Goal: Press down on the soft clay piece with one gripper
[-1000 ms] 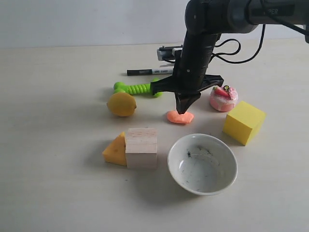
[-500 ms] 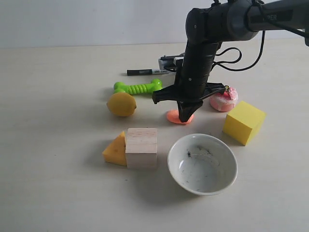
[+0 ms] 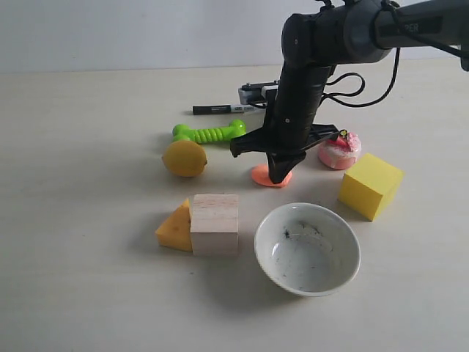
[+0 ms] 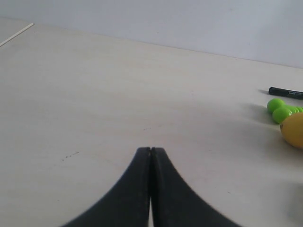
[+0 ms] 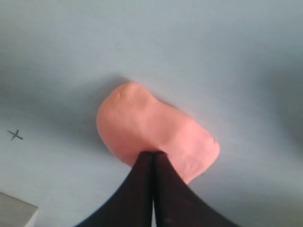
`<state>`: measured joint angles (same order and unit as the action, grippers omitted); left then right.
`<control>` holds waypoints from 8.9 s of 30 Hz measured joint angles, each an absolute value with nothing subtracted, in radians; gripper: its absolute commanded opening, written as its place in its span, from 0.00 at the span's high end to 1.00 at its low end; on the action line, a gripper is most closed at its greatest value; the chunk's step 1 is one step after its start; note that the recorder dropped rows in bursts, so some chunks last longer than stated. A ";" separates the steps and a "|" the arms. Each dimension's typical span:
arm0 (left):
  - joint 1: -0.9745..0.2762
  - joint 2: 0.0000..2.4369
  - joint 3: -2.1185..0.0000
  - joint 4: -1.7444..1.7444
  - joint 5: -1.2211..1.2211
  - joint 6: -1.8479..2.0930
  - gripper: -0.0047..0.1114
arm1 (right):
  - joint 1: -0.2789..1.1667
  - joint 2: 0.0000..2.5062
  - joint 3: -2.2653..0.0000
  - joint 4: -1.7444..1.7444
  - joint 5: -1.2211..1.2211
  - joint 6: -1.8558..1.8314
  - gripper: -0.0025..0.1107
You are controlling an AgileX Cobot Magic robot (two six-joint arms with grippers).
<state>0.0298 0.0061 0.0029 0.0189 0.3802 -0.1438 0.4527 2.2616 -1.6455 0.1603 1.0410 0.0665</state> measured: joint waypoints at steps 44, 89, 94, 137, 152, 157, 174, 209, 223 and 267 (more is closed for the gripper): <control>0.030 0.006 0.003 0.019 0.380 -0.144 0.96 | 0.453 2.320 -1.666 0.162 1.046 -0.123 0.98; 0.030 0.006 0.003 0.019 0.380 -0.144 0.96 | 0.453 2.301 -1.660 0.160 1.021 -0.124 0.67; 0.030 0.006 0.003 0.019 0.380 -0.144 0.96 | 0.457 2.289 -1.651 0.160 1.006 -0.122 0.67; 0.030 0.006 0.003 0.019 0.380 -0.144 0.96 | 0.457 2.257 -1.641 0.162 0.939 -0.120 0.72; 0.030 0.006 0.003 0.019 0.380 -0.144 0.96 | 0.457 2.257 -1.641 0.162 0.990 -0.101 0.72; 0.030 0.006 0.003 0.019 0.380 -0.144 0.96 | 0.457 2.257 -1.641 0.162 0.992 -0.101 0.76; 0.030 0.006 0.003 0.019 0.380 -0.144 0.96 | 0.457 2.257 -1.641 0.162 0.992 -0.101 0.87; 0.030 0.006 0.003 0.019 0.380 -0.144 0.96 | 0.457 1.739 -1.227 0.412 0.583 -0.287 0.98; 0.030 0.006 0.003 0.019 0.380 -0.144 0.96 | 0.457 1.176 -1.057 0.385 0.383 -0.364 0.98; 0.030 0.006 0.003 0.019 0.380 -0.144 0.96 | -0.147 0.225 -0.154 0.000 0.167 0.000 0.98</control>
<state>0.0298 0.0061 0.0029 0.0189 0.3802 -0.1438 -0.1468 0.2249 -0.1537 0.0000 0.1672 0.0000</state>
